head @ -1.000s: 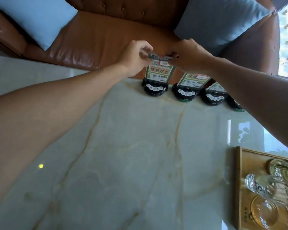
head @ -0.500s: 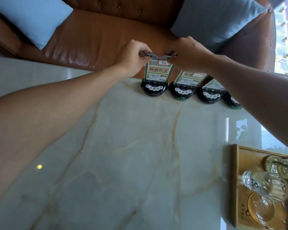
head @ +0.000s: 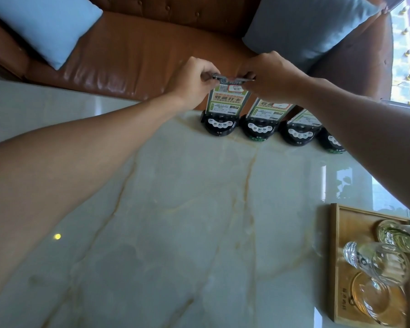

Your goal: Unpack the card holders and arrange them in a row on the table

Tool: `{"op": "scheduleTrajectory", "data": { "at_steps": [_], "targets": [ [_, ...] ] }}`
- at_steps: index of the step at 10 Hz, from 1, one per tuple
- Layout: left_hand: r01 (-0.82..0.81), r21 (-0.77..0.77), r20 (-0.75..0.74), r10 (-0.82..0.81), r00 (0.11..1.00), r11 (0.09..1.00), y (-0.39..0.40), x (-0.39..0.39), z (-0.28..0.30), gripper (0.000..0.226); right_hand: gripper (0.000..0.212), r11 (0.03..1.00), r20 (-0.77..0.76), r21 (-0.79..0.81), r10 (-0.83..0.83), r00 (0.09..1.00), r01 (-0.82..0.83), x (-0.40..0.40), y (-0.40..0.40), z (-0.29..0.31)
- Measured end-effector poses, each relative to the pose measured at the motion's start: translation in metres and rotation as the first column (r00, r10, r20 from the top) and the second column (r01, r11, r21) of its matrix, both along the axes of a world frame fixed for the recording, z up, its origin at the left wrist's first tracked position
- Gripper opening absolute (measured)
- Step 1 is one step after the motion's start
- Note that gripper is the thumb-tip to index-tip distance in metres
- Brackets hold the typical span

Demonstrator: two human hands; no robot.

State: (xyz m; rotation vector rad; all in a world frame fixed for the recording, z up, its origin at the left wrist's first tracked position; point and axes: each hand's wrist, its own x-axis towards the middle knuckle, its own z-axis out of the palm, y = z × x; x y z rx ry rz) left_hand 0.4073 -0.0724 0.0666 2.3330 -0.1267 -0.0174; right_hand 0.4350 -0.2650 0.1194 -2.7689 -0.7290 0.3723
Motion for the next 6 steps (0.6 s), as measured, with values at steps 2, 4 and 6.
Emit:
{"op": "scheduleTrajectory", "data": {
  "at_steps": [2,4,6],
  "targets": [
    [-0.015,0.007,0.01,0.015,1.0,1.0,0.0006,0.0017,-0.0041,0.012,0.025,0.999,-0.01,0.031,-0.009,1.0,0.01,0.0028,-0.0023,-0.0069],
    [-0.037,-0.004,-0.012,0.037,0.999,0.999,0.0001,0.0032,-0.009,0.012,0.025,1.0,-0.004,0.028,-0.013,1.0,0.013,0.0037,-0.0028,-0.0106],
    [-0.004,0.043,-0.097,0.009,0.995,0.999,-0.0038,-0.0016,-0.0043,0.032,0.032,0.996,0.025,0.049,-0.073,0.997,0.072,0.0018,-0.0104,-0.011]
  ]
}}
